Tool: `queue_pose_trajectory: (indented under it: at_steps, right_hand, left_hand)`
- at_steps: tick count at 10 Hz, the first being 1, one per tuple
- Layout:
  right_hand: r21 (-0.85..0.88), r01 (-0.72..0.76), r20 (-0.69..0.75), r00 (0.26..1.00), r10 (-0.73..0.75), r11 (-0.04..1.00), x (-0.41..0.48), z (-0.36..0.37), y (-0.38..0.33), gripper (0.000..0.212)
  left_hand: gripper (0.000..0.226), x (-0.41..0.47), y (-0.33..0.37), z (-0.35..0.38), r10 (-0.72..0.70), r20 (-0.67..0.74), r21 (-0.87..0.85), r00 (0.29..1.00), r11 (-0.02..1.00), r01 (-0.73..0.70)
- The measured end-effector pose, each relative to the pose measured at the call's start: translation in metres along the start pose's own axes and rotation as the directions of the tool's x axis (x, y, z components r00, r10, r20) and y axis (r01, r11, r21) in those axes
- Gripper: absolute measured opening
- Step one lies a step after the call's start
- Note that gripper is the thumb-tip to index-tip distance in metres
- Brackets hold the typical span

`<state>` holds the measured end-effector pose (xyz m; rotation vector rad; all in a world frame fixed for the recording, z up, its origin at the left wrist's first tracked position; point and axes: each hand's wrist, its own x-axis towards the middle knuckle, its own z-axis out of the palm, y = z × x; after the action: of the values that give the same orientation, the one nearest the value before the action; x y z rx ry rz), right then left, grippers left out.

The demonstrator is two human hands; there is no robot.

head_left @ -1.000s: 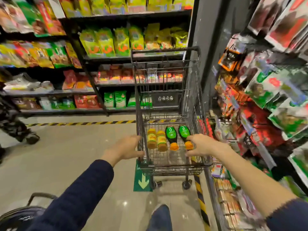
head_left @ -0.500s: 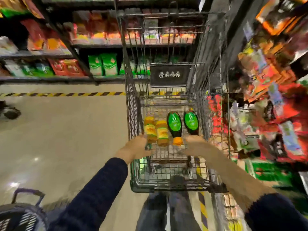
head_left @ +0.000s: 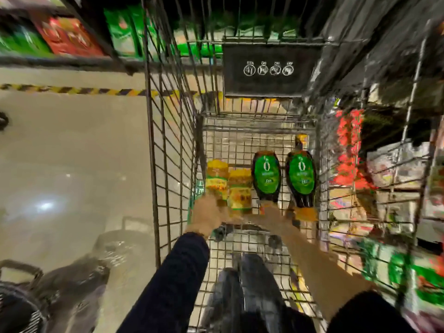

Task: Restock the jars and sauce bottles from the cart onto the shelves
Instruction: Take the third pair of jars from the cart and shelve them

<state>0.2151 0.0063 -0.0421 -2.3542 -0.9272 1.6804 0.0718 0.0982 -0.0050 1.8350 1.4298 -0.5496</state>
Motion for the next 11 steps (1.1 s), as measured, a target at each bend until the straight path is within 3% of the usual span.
queue_pose_trajectory:
  at_steps: [1, 2, 3, 4, 6, 7, 8, 9, 10, 11]
  right_hand:
    - [0.094, -0.039, 0.06, 0.998, 0.034, 0.995, 0.01, 0.003, -0.01, 0.049]
    - [0.206, -0.072, 0.066, 0.996, 0.06, 0.976, 0.027, 0.014, -0.005, 0.071]
    - [0.199, -0.016, 0.101, 0.995, -0.005, 0.98, 0.037, 0.015, -0.003, 0.055]
    - [0.288, -0.048, 0.132, 0.991, 0.01, 0.956, 0.042, 0.012, -0.002, 0.053]
    - [0.319, -0.087, 0.157, 0.987, 0.038, 0.944, 0.05, 0.011, -0.002, 0.056]
    - [0.323, -0.082, 0.114, 0.992, 0.047, 0.943, 0.045, 0.008, -0.002, 0.05]
    - [0.362, -0.101, 0.118, 0.991, 0.062, 0.927, 0.038, 0.003, -0.004, 0.06]
    - [0.383, -0.084, 0.119, 0.992, 0.041, 0.92, 0.029, -0.008, -0.003, 0.063]
    - [0.434, -0.012, 0.11, 0.993, -0.04, 0.901, 0.006, -0.035, -0.01, 0.04]
    - [0.445, 0.033, 0.088, 0.993, -0.081, 0.895, -0.011, -0.053, -0.016, 0.031]
  left_hand:
    - [0.05, 0.017, -0.005, 0.01, -0.074, -0.014, -0.072, 0.997, 0.995, 0.073]
    - [0.039, 0.029, -0.006, 0.016, -0.084, 0.021, -0.318, 0.996, 0.944, 0.086]
    - [0.041, 0.036, -0.011, 0.018, -0.099, 0.062, -0.489, 0.993, 0.864, 0.116]
    - [0.029, 0.046, -0.018, 0.022, -0.052, 0.09, -0.568, 0.995, 0.818, 0.094]
    - [0.064, 0.069, -0.037, 0.029, -0.092, 0.223, -0.502, 0.97, 0.843, 0.195]
    - [0.044, 0.064, -0.031, 0.025, -0.122, 0.215, -0.531, 0.969, 0.818, 0.221]
    - [0.055, 0.06, -0.028, 0.02, -0.138, 0.21, -0.59, 0.968, 0.772, 0.238]
    - [0.044, 0.049, -0.018, 0.01, -0.151, 0.233, -0.635, 0.961, 0.725, 0.268]
    - [0.061, 0.033, -0.009, -0.001, -0.137, 0.222, -0.697, 0.965, 0.67, 0.255]
    - [0.028, 0.006, 0.017, -0.025, -0.098, 0.2, -0.718, 0.975, 0.662, 0.214]
